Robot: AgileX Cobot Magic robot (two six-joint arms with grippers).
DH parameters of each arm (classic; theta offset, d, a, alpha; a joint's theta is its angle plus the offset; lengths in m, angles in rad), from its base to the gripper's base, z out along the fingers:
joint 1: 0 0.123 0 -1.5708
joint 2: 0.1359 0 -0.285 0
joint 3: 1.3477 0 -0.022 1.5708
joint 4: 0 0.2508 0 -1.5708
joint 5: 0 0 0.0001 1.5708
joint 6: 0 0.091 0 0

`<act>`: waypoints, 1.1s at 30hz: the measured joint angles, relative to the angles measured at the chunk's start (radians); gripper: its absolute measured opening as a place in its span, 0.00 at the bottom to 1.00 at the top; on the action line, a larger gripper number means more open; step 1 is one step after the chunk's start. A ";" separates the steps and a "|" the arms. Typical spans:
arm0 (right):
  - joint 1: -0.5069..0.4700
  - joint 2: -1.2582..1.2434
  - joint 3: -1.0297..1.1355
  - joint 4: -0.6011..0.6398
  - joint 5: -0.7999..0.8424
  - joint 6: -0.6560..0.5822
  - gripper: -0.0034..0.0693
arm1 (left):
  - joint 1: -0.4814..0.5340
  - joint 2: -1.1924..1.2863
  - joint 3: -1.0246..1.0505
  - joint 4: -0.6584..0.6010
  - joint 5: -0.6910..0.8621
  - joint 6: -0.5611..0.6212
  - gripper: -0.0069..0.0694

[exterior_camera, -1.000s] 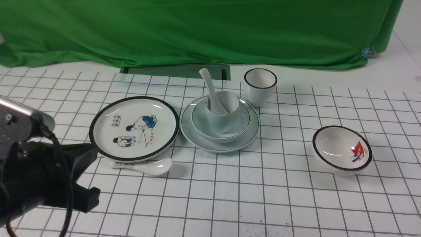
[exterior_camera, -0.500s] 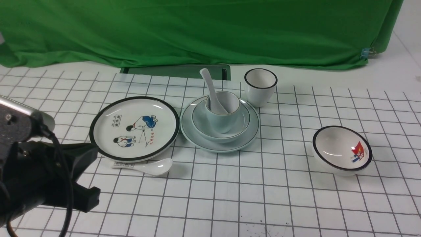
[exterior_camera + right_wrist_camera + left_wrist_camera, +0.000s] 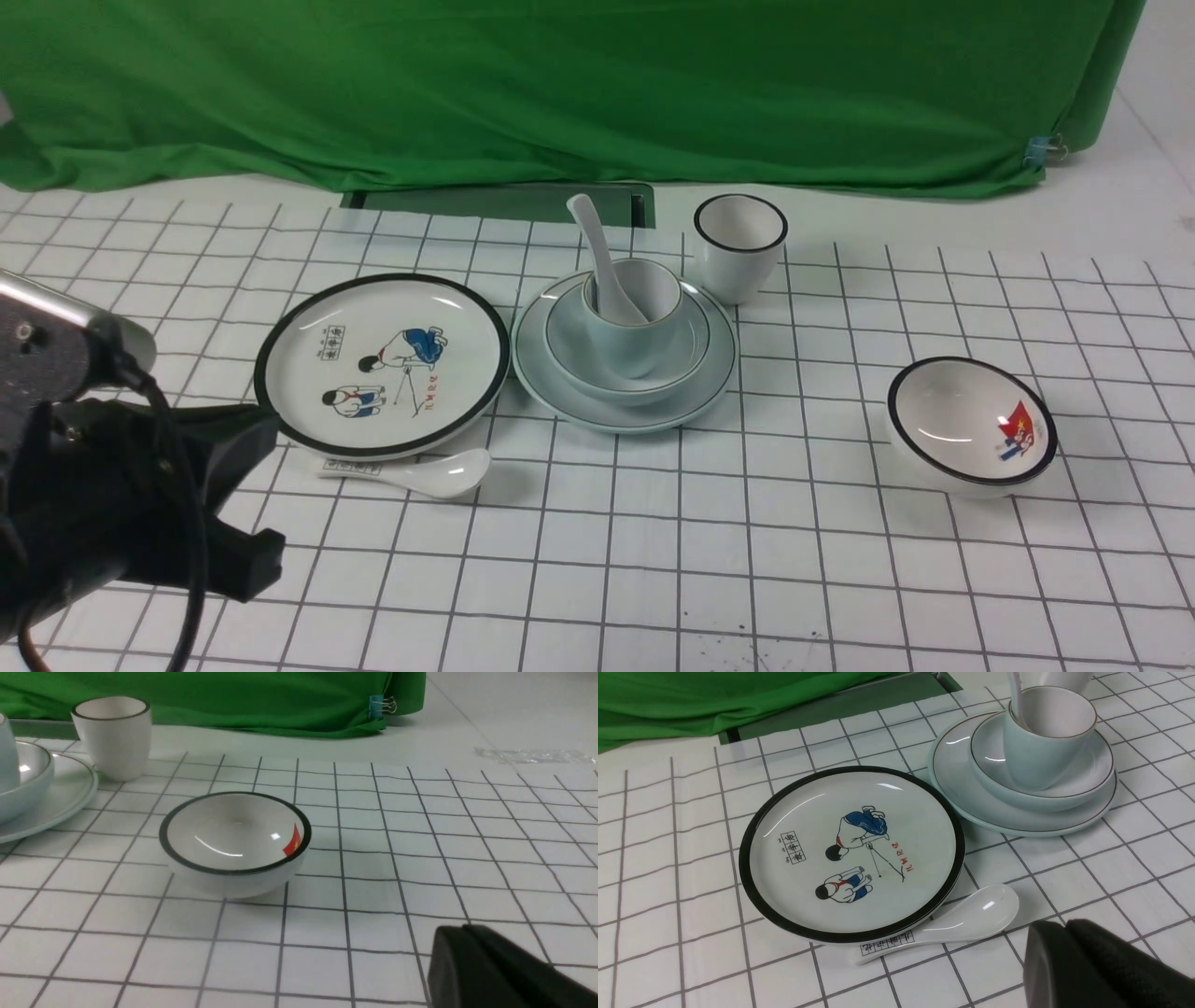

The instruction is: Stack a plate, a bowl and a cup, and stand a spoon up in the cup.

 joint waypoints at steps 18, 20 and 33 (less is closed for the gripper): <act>0.000 -0.002 0.000 0.001 0.015 0.000 0.11 | 0.000 0.000 0.001 0.000 -0.002 0.000 0.05; 0.000 -0.002 0.000 0.001 0.015 0.000 0.12 | 0.000 -0.017 0.021 0.002 -0.031 0.000 0.05; 0.000 -0.003 0.000 0.001 0.019 0.000 0.15 | 0.212 -0.470 0.467 0.004 -0.443 0.066 0.05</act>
